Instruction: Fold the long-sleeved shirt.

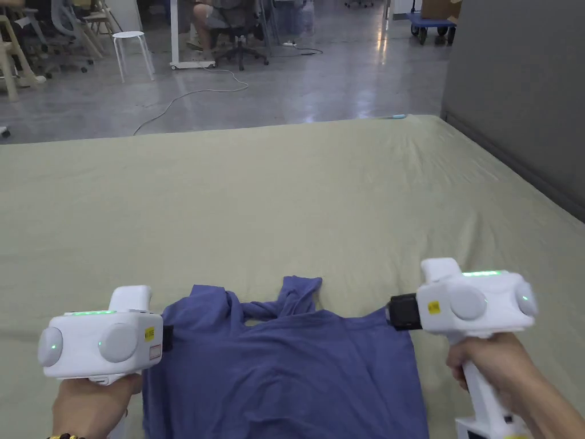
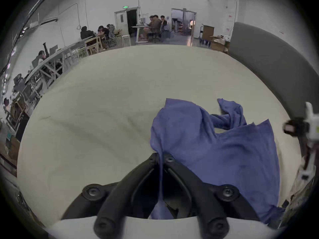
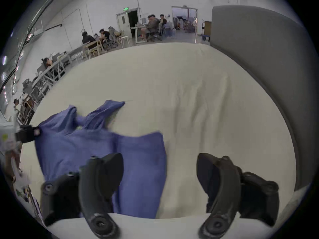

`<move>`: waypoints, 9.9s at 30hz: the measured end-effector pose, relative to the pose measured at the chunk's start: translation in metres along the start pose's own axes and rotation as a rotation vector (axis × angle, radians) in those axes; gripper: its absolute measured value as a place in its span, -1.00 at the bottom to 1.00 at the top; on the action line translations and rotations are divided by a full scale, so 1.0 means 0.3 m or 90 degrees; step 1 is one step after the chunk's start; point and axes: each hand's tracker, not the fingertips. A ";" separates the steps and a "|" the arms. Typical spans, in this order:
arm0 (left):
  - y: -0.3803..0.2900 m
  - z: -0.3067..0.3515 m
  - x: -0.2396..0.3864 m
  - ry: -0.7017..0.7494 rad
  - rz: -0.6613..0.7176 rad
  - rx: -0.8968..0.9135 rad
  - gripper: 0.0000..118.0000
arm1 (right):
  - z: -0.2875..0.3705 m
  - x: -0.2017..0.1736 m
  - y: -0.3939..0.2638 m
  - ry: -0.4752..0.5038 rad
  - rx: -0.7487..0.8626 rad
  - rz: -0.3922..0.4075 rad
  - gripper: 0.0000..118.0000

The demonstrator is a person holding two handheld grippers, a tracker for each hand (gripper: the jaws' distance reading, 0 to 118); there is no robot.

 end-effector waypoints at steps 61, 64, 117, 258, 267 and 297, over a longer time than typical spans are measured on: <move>0.418 0.189 -0.124 0.067 0.038 0.151 -1.00 | 0.090 -0.205 0.399 0.054 0.183 -0.044 -0.97; 0.335 0.208 -0.122 0.067 0.053 0.156 -1.00 | 0.107 -0.193 0.332 0.080 0.186 -0.060 -0.97; -0.874 0.511 0.012 0.108 0.104 -0.028 0.96 | 0.635 -0.170 -0.811 -0.013 0.012 0.041 -1.00; -0.664 0.685 -0.014 -0.078 -0.037 0.068 -1.00 | 0.530 0.031 -0.759 -0.093 -0.060 -0.025 0.40; -0.522 0.599 0.072 -0.114 -0.089 0.056 -1.00 | 0.353 0.039 -0.767 -0.051 -0.110 -0.054 -0.19; 0.055 -0.220 0.333 -0.147 -0.171 -0.125 -1.00 | 0.342 0.024 -0.722 -0.035 -0.112 -0.027 -0.89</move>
